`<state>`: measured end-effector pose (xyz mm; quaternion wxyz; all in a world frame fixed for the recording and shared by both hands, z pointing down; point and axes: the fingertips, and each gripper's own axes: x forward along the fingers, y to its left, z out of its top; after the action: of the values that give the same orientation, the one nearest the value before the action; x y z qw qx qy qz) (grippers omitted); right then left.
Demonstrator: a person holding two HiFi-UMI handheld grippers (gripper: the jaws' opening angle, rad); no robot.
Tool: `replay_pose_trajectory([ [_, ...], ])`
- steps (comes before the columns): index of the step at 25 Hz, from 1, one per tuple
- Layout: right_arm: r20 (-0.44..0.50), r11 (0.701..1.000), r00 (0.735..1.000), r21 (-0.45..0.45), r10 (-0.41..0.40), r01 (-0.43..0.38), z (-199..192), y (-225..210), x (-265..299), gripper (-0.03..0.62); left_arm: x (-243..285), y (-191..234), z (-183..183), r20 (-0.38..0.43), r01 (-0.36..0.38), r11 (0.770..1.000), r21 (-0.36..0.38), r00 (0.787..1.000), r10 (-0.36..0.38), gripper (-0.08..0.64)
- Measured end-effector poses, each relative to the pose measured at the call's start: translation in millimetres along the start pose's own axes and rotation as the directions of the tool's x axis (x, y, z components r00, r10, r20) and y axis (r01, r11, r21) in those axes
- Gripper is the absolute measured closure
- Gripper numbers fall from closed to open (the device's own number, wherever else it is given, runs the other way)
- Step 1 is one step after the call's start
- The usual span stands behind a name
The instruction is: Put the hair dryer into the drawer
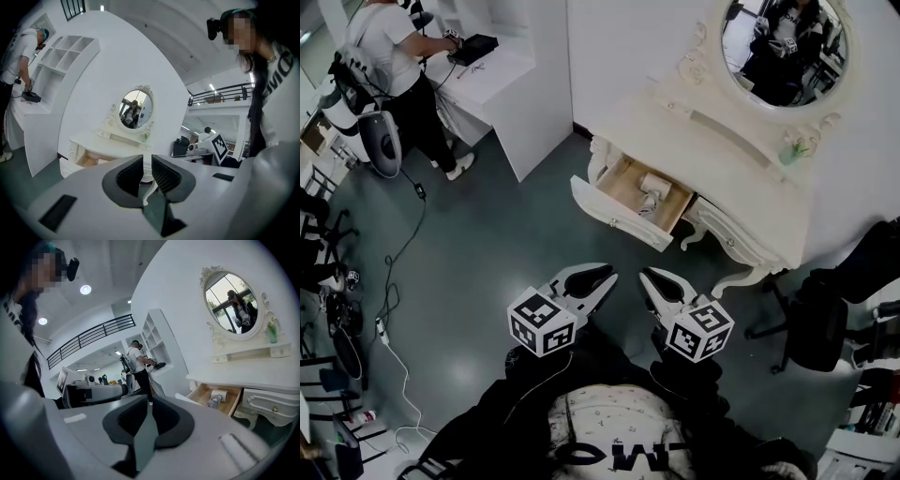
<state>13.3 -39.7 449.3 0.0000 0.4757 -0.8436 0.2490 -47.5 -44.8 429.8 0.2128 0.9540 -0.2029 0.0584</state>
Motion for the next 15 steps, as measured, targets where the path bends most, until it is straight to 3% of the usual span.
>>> replay_pose_trajectory([
  [8, -0.025, 1.0, 1.0, -0.023, 0.018, -0.018, -29, 14, -56, 0.549, -7, -55, -36, -0.026, -0.037, 0.999, -0.018, 0.999, 0.036, 0.506],
  [15, -0.026, 0.998, 0.999, -0.053, 0.025, -0.027, -49, 24, -96, 0.549, -5, -98, -56, -0.042, -0.022, 1.0, 0.003, 0.999, 0.022, 0.506],
])
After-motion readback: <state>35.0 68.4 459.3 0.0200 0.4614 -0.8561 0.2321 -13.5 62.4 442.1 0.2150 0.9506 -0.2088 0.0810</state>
